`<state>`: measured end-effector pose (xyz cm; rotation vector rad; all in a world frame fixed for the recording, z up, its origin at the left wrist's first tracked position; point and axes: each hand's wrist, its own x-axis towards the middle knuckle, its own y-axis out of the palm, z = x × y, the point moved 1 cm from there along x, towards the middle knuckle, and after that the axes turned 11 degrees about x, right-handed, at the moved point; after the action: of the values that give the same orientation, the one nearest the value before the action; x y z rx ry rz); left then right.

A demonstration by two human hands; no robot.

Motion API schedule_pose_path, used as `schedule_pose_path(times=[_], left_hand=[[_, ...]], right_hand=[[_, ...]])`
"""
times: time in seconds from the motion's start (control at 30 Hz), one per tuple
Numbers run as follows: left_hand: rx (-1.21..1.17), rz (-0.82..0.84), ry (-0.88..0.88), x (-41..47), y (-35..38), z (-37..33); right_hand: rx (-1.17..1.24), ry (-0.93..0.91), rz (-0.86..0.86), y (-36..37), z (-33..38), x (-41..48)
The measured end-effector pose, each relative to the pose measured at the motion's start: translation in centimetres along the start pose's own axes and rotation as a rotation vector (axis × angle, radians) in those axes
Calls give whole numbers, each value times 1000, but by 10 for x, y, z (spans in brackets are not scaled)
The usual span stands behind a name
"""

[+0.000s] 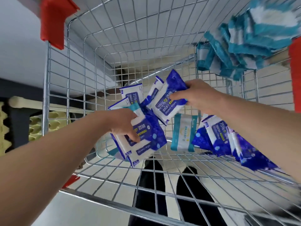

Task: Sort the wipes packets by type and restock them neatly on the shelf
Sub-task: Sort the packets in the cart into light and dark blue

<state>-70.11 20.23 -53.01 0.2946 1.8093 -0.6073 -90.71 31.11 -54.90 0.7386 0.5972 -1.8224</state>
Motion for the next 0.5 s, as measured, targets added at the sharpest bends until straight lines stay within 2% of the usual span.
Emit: schedule_pose_path(times=[0.17,0.33,0.4,0.5], left_hand=[[0,-111,9,-16,-18,-35],[-135,-174,72,-22,-30,-80],[-234,-132,107,-20,-29,-100],[-277,-120,159,-11,-23,-133]], right_hand=[[52,-55,-16,-76,16,-42],[-10,16,0,-158,18,-93],[-126,78,10,-181,13,-110],[-562,168,30,-195,-5,-120]])
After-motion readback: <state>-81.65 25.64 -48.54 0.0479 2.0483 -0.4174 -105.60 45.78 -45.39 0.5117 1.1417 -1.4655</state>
